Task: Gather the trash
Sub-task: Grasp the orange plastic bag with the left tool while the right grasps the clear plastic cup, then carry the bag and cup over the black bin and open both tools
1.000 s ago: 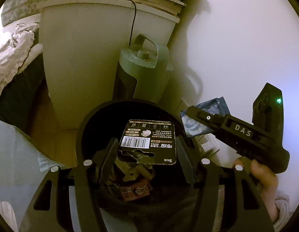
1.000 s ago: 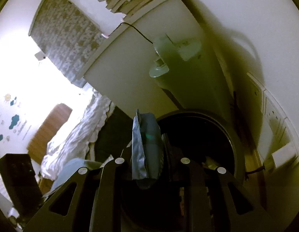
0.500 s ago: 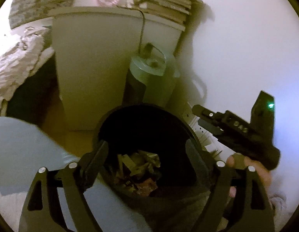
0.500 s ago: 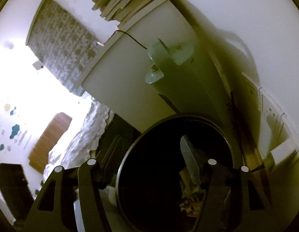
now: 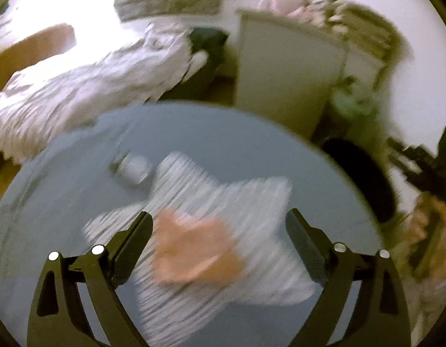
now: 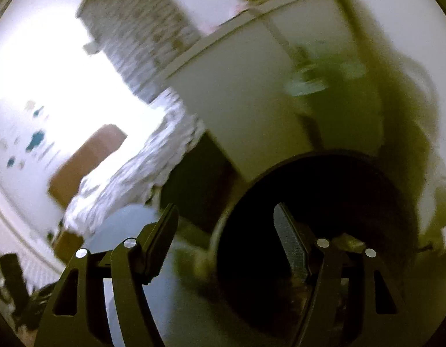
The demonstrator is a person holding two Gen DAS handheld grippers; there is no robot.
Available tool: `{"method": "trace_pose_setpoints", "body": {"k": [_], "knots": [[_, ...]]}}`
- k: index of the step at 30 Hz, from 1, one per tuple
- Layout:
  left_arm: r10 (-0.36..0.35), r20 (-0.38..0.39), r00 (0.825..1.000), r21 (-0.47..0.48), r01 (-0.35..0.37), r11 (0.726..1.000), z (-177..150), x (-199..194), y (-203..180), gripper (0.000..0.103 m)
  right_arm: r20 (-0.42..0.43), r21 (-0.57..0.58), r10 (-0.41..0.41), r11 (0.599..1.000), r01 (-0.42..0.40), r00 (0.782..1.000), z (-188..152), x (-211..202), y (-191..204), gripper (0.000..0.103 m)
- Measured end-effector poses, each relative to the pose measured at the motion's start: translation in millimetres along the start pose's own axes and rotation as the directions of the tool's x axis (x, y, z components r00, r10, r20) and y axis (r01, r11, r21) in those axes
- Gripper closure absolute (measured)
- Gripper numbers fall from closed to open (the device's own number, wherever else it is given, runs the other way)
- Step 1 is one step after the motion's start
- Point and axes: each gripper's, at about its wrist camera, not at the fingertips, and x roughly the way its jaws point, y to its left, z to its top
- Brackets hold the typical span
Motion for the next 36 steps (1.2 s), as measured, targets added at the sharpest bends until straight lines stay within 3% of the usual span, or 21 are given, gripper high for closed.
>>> {"method": "trace_pose_setpoints", "body": {"k": [5, 9, 11, 13, 15, 21, 25, 27, 29, 30, 34, 36], "knots": [[-0.028, -0.07, 0.997, -0.009, 0.027, 1.0, -14, 22, 27, 0.012, -0.155, -0.154, 0.121, 0.977, -0.145, 0.981, -21, 24, 76, 0.032], [-0.007, -0.042, 0.999, 0.037, 0.009, 0.999, -7, 24, 31, 0.045, -0.272, -0.28, 0.168, 0.928, -0.245, 0.947, -32, 42, 144, 0.032], [-0.042, -0.036, 0.998, 0.022, 0.043, 0.999, -6, 22, 41, 0.048, -0.324, -0.334, 0.174, 0.899, -0.285, 0.93, -35, 55, 179, 0.032], [-0.055, -0.033, 0.998, 0.017, 0.056, 0.998, -8, 19, 49, 0.058, -0.38, -0.375, 0.163, 0.873, -0.313, 0.91, -39, 75, 214, 0.032], [-0.077, -0.027, 0.997, -0.008, 0.077, 0.997, -12, 14, 60, 0.059, -0.44, -0.411, 0.138, 0.848, -0.336, 0.887, -44, 102, 247, 0.032], [-0.092, 0.004, 0.996, -0.076, 0.092, 0.993, -29, -13, 90, 0.06, -0.535, -0.527, -0.004, 0.784, -0.33, 0.845, -82, 184, 315, 0.032], [-0.084, 0.035, 0.996, -0.112, 0.087, 0.99, -36, -31, 105, 0.06, -0.528, -0.601, -0.081, 0.739, -0.305, 0.845, -108, 215, 338, 0.038], [-0.078, 0.045, 0.996, -0.122, 0.083, 0.989, -38, -37, 110, 0.06, -0.528, -0.636, -0.124, 0.713, -0.294, 0.84, -118, 224, 343, 0.049], [-0.08, 0.055, 0.995, -0.131, 0.087, 0.988, -40, -40, 113, 0.06, -0.501, -0.675, -0.139, 0.681, -0.284, 0.854, -125, 224, 344, 0.06], [-0.08, 0.058, 0.995, -0.135, 0.088, 0.987, -40, -40, 114, 0.06, -0.498, -0.682, -0.144, 0.674, -0.283, 0.855, -126, 225, 345, 0.06], [-0.081, 0.074, 0.994, -0.137, 0.09, 0.986, -41, -44, 111, 0.06, -0.509, -0.631, -0.079, 0.712, -0.309, 0.857, -117, 211, 329, 0.061], [-0.085, 0.087, 0.993, -0.125, 0.096, 0.988, -39, -48, 105, 0.06, -0.509, -0.558, -0.004, 0.764, -0.326, 0.861, -102, 191, 311, 0.061]]}}
